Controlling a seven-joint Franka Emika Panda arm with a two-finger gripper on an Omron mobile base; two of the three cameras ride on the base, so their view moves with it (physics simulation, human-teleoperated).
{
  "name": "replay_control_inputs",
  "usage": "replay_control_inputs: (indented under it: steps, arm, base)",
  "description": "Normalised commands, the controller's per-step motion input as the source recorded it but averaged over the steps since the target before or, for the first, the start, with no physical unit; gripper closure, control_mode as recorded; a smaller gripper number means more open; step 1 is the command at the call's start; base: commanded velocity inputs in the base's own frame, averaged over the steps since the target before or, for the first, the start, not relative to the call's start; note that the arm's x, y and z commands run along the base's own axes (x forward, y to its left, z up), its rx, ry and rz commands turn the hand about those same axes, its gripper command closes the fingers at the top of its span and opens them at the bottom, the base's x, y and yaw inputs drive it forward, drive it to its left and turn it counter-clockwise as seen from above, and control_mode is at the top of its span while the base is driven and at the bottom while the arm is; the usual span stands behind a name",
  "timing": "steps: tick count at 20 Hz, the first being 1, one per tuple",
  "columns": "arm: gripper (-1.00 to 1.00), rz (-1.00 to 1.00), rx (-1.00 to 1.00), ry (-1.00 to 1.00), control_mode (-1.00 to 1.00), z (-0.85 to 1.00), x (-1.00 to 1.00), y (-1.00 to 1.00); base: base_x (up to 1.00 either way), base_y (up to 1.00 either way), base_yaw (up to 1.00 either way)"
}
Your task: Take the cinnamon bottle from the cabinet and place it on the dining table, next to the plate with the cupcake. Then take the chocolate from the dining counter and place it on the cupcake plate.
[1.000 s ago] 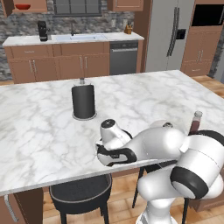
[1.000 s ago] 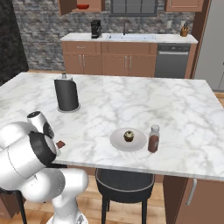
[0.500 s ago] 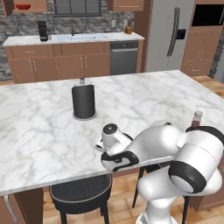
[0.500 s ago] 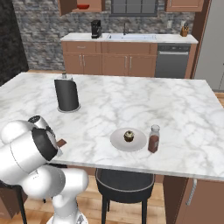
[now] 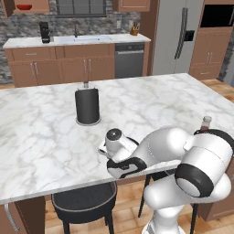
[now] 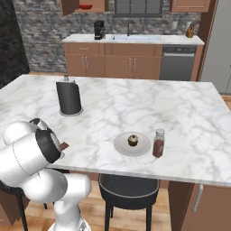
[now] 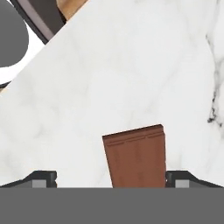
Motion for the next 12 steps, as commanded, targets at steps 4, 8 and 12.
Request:
replay_control_inputs:
  steps: [4,8,12]
  arm:
    - [-1.00,0.00,0.01,-0.02,-1.00,0.00,0.16,0.00]
    - [-1.00,0.00,0.04,0.00,-1.00,0.00,0.32,0.00]
    - [-1.00,0.01,0.03,0.00,-1.00,-0.06,0.29,0.00]
  base:
    - [0.00,0.00,0.00]
    - [0.00,0.00,0.00]
    - [0.00,0.00,0.00]
